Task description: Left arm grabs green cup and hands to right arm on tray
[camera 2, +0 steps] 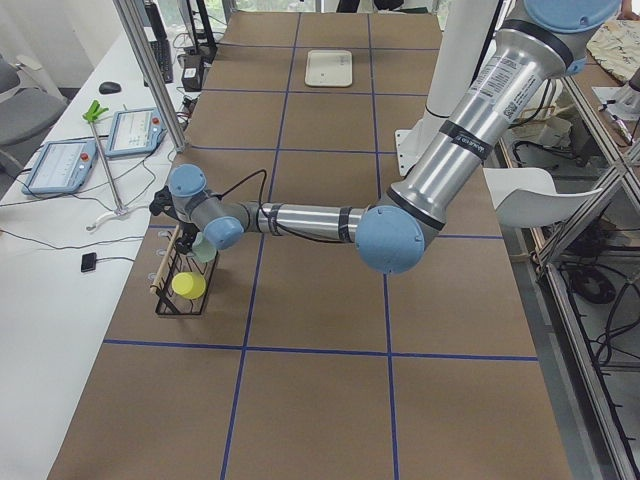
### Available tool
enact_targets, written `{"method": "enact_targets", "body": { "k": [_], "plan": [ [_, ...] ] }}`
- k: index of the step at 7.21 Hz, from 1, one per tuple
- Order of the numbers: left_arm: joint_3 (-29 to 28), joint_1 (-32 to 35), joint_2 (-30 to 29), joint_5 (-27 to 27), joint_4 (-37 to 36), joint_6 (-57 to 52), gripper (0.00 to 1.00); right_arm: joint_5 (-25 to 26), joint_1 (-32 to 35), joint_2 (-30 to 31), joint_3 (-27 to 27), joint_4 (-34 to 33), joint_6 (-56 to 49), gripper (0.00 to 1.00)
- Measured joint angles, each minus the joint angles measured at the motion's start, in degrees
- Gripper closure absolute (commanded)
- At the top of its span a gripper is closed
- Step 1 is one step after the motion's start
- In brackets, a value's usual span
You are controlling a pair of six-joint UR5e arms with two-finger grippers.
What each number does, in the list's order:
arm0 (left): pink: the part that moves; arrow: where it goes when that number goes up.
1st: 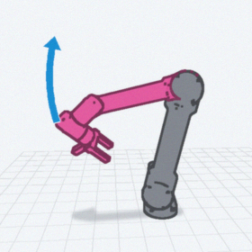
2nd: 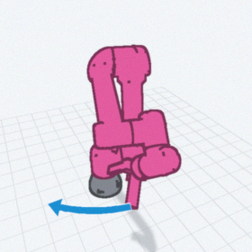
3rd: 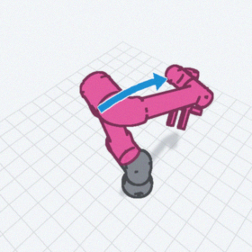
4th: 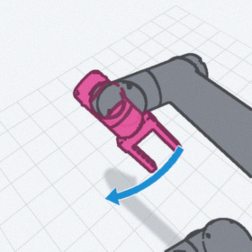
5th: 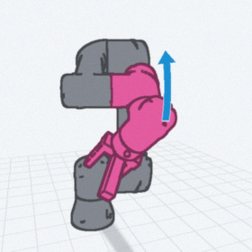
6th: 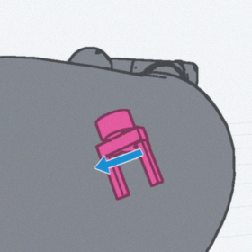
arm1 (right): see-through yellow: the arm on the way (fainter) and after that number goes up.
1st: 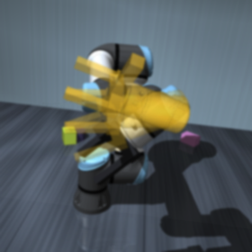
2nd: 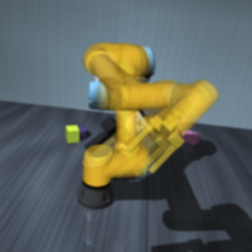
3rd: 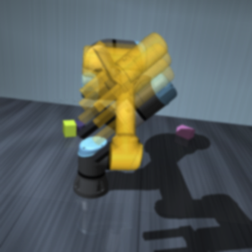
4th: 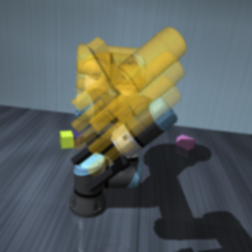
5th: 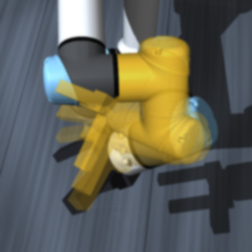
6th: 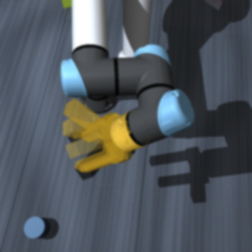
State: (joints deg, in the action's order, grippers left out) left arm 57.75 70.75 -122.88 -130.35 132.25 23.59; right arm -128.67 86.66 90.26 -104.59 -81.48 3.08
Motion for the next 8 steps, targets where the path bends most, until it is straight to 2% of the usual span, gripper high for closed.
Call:
{"method": "enact_targets", "body": {
  "k": [1, 3, 4, 8],
  "plan": [
    [0.1, 0.0, -0.1, 1.4, 0.0, 0.0, 0.58, 0.0, 0.0, 0.0, 0.0, 0.0, 0.0, 0.00],
    [0.3, 0.1, -0.1, 2.7, 0.0, 0.0, 0.74, -0.1, 0.0, 0.0, 0.0, 0.0, 0.0, 0.00],
    [0.6, 0.3, -0.2, 2.9, -0.1, 0.0, 0.78, -0.1, 0.0, 0.0, 0.0, 0.0, 0.0, 0.00],
    [3.0, 1.4, -0.1, 2.8, -0.5, 0.1, 0.83, -0.1, 0.0, 0.0, 0.1, 0.0, 0.0, 0.00]
  ]
}}
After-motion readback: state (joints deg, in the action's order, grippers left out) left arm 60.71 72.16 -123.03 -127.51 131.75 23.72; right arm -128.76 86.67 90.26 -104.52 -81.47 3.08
